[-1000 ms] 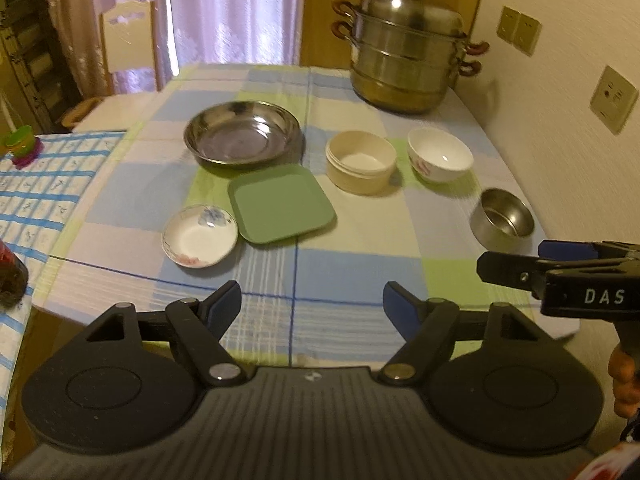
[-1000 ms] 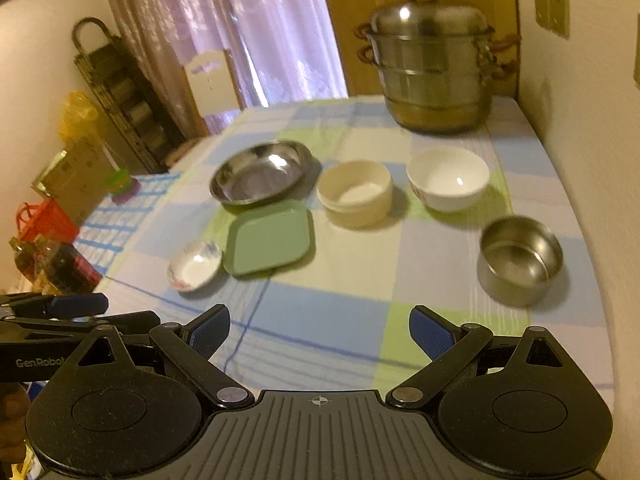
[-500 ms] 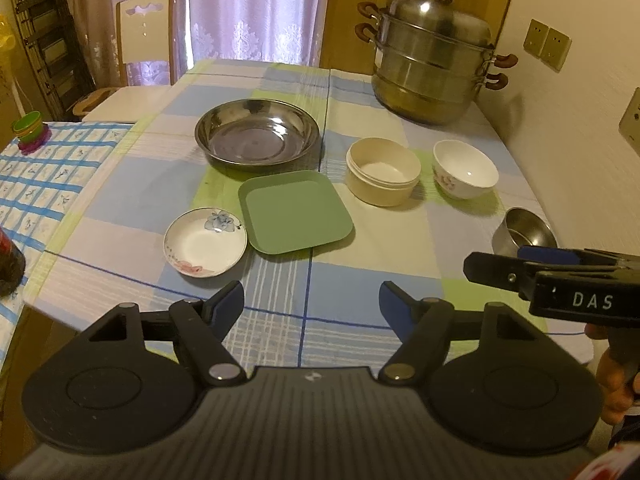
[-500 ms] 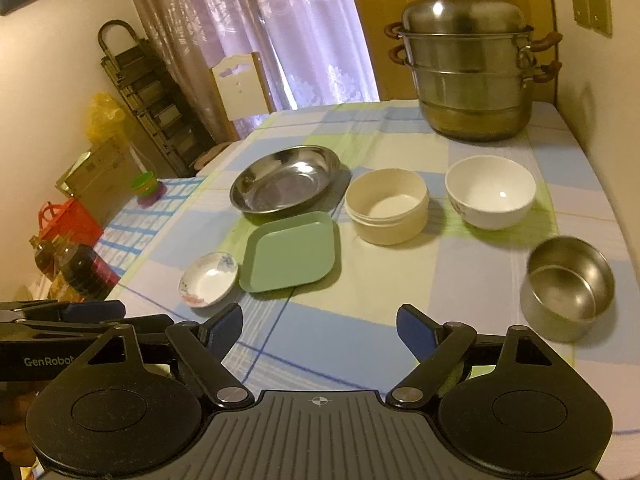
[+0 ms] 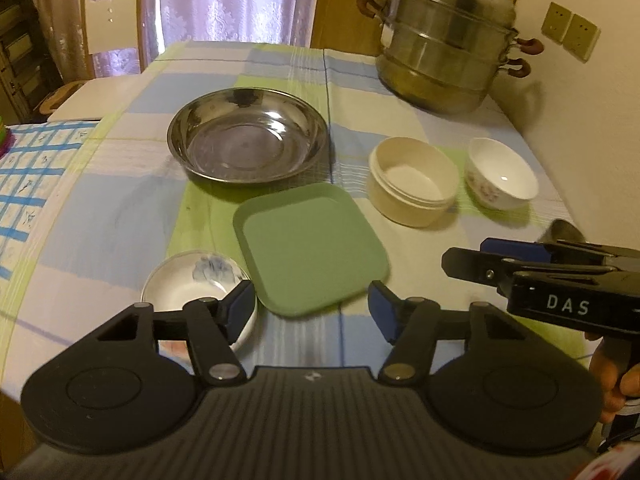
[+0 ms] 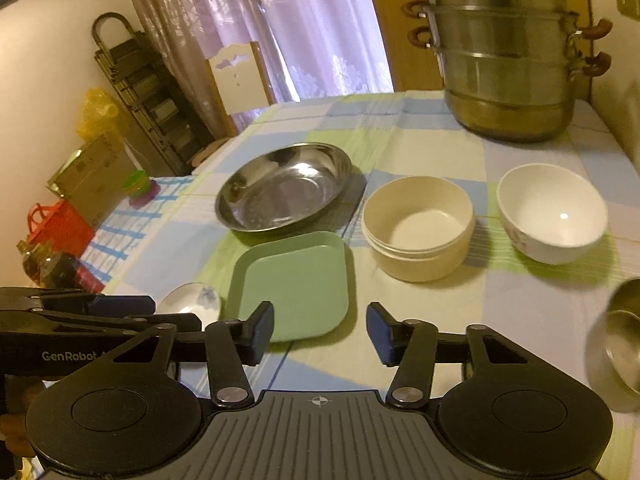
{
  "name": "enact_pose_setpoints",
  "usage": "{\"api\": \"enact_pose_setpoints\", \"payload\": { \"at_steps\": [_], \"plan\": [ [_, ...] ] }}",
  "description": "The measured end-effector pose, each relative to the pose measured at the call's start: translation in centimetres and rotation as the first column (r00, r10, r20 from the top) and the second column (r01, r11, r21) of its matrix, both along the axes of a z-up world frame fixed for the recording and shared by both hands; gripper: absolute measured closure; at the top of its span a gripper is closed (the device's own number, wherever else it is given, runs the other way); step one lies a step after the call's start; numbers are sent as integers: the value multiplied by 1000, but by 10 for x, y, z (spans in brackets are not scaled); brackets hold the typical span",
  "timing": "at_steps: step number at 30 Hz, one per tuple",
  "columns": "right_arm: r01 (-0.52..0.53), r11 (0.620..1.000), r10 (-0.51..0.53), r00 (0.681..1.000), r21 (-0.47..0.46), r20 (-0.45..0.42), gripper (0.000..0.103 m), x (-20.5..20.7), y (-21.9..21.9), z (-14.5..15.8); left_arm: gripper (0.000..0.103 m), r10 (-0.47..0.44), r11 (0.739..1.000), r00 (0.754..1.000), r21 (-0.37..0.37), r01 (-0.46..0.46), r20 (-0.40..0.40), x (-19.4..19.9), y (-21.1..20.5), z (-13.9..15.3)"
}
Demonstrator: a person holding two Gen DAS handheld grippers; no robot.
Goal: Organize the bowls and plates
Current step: 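Move the right gripper toward the green square plate's edge, then close the right gripper on the green square plate's rim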
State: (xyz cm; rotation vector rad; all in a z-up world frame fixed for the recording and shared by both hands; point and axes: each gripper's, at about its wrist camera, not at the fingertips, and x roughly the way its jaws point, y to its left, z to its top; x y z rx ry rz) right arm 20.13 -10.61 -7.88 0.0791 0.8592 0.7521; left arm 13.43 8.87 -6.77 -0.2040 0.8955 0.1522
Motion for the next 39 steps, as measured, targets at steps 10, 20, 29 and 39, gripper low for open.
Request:
{"api": "enact_pose_setpoints", "payload": {
  "at_steps": [10,20,29,39],
  "plan": [
    [18,999,-18,1000,-46,-11,70,39,41,-39,57,-59,998,998,-8,59,-32,45,37,-30],
    [72,993,-77,995,-91,-58,78,56,55,-68,60,-90,996,993,-19,89,-77,69,59,-49],
    [113,987,-123,989,-113,-87,99,64,59,-80,65,-102,994,989,-35,99,-110,83,71,-62],
    [183,977,-196,973,-113,-125,99,70,52,-78,72,-124,991,980,-69,114,-154,96,75,-76]
  ]
}}
